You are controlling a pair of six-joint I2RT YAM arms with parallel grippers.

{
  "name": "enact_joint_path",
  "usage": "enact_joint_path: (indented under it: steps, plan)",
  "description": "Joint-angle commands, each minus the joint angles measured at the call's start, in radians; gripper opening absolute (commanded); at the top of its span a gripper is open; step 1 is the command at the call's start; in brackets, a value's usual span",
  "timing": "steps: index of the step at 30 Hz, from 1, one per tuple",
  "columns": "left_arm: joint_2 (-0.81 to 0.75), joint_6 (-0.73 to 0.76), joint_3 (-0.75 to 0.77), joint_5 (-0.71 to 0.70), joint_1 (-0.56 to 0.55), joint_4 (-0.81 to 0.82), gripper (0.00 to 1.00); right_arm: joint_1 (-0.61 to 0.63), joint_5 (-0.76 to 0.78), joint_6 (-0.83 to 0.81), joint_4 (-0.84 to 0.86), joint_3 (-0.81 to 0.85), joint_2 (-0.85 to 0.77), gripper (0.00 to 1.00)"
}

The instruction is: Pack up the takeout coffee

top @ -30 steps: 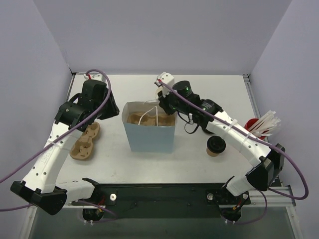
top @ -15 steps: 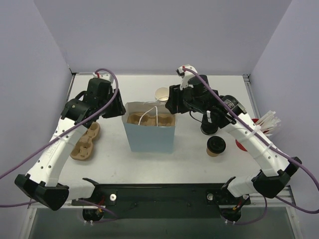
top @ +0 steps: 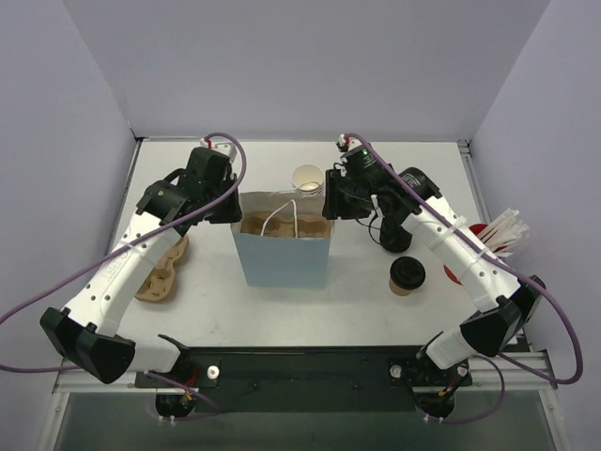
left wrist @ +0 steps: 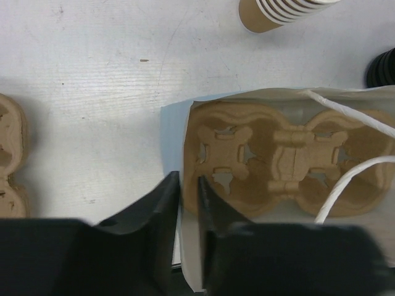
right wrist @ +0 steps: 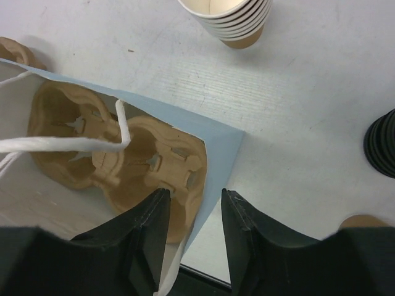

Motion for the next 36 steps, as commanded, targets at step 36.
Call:
enact_joint_path:
  steps: [36]
  plan:
    - [0.158, -0.068, 0.368, -0.004, -0.067, -0.256, 0.00, 0.025, 0.104, 0.092, -0.156, 0.152, 0.015, 0.00]
